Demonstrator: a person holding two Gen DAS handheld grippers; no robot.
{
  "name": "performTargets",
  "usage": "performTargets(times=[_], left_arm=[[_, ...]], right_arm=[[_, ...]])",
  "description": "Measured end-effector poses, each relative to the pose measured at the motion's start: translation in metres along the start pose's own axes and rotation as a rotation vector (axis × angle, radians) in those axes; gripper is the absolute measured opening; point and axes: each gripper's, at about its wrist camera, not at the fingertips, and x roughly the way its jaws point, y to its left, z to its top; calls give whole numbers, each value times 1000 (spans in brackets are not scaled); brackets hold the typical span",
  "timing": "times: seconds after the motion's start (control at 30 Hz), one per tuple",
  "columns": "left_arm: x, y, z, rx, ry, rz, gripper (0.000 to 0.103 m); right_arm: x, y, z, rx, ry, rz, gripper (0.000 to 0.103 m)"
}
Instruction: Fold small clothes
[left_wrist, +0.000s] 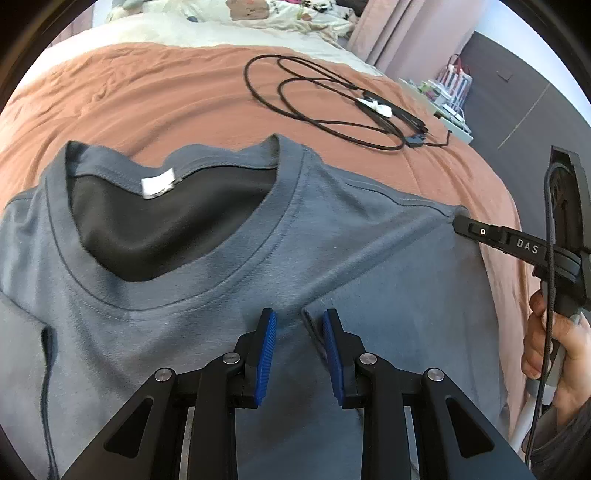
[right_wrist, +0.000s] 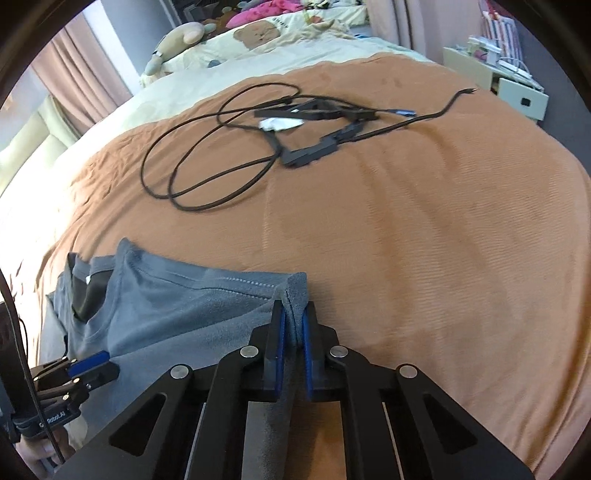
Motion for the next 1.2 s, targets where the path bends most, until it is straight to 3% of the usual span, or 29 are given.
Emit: performTargets(times=[0.2,0.27,0.33,0.4,0.43,0.7,0.83,0.97,1.03,1.2], left_arm=[[6,-2,2,15,13,33,28],[4,-2,4,4,17,29,28],[-1,-1,3,-4,12,17,29],[-3,0,2,-20,17,11,32],[-5,0,2,-30,19,7,34],[-24,-15,-16,-35,3,-1,51],[-27,-30,-27,-23,9,-5,51],[-24,-43,-38,-10,28,-3,51],[-20,-48,-42,1,40,26,51],[-11,-54,-49,14,60,93,51]], right_arm=[[12,4,0,-11,41,-51,5],[9,6,2,-12,57,-44,11],[0,4,4,-4,60,-33,25],[-14,0,3,-3,35,-3,72],[-22,-2,1,-7,23,5,73],[-55,-8,-37,-31,67,64,73],[-64,-11,-55,-30,116,76,48],[-68,-11,-69,-45,146,68,44],[-67,-10,-75,-48,170,59,37],[-65,-1,-90,-84,208,28,36]])
